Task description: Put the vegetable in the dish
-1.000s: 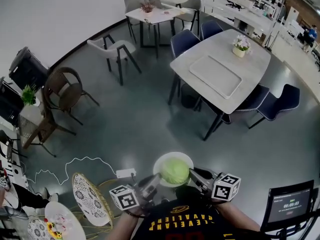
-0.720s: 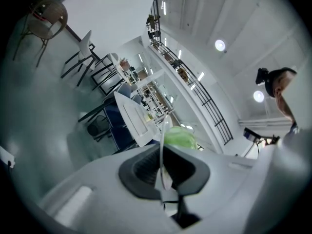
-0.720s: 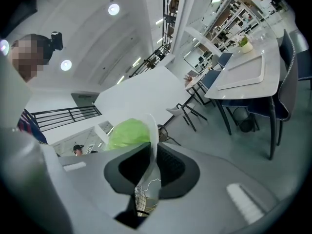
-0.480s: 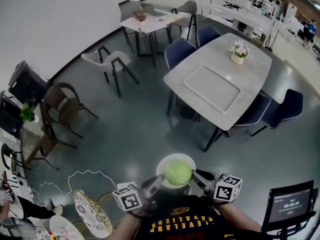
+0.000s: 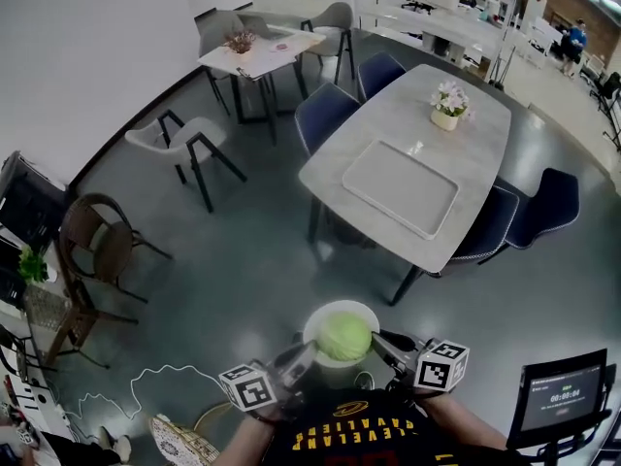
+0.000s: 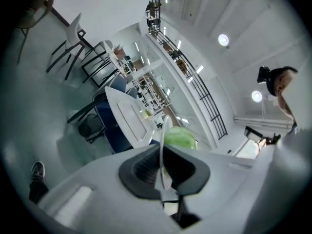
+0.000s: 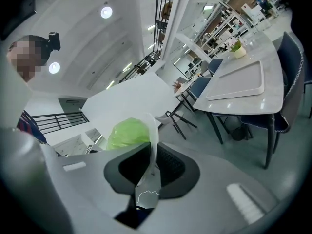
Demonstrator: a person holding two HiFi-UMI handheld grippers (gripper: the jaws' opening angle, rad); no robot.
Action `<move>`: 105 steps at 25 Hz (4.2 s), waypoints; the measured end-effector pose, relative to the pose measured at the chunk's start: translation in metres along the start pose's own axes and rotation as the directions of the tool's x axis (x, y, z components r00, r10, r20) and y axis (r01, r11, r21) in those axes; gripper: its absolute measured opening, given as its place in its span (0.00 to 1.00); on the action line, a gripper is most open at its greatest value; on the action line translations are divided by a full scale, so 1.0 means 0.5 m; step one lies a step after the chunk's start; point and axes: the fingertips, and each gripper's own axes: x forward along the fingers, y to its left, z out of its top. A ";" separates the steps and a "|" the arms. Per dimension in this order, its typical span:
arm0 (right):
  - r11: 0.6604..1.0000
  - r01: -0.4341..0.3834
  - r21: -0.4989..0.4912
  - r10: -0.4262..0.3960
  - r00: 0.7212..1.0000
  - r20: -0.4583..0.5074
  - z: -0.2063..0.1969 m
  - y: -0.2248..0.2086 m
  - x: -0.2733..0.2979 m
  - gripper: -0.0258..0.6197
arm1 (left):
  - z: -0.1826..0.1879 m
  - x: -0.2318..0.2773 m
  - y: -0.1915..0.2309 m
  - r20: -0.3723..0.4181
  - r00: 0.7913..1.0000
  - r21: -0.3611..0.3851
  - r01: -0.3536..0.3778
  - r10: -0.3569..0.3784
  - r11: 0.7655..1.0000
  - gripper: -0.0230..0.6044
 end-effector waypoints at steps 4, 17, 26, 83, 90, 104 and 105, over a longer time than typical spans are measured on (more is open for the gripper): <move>0.999 0.054 -0.004 -0.054 0.998 0.043 0.068 -0.009 0.092 0.11 | 0.117 0.028 0.049 -0.061 0.997 0.003 0.046 -0.046 0.999 0.06; 0.967 0.242 0.081 -0.253 0.952 0.173 0.191 -0.047 0.287 0.11 | 0.360 0.112 0.187 -0.282 0.941 -0.032 0.184 -0.185 0.982 0.06; 0.934 0.325 0.150 -0.353 0.905 0.239 0.257 -0.120 0.282 0.11 | 0.402 0.235 0.209 -0.382 0.892 -0.044 0.244 -0.242 0.969 0.06; 0.797 0.375 0.473 -0.563 0.746 0.357 0.673 -0.773 0.173 0.11 | 0.469 1.076 0.369 -0.781 0.611 0.008 0.222 -0.133 0.975 0.08; 0.747 0.357 0.561 -0.593 0.740 0.318 0.643 -0.841 0.178 0.11 | 0.440 1.111 0.418 -0.808 0.579 -0.001 0.181 -0.107 0.984 0.07; 0.665 0.413 0.623 -0.649 0.732 0.207 0.602 -0.916 0.191 0.11 | 0.392 1.148 0.502 -0.850 0.526 0.029 0.090 -0.023 0.996 0.08; 0.654 0.414 0.634 -0.653 0.732 0.196 0.598 -0.920 0.192 0.11 | 0.388 1.150 0.508 -0.853 0.521 0.038 0.085 -0.012 0.996 0.09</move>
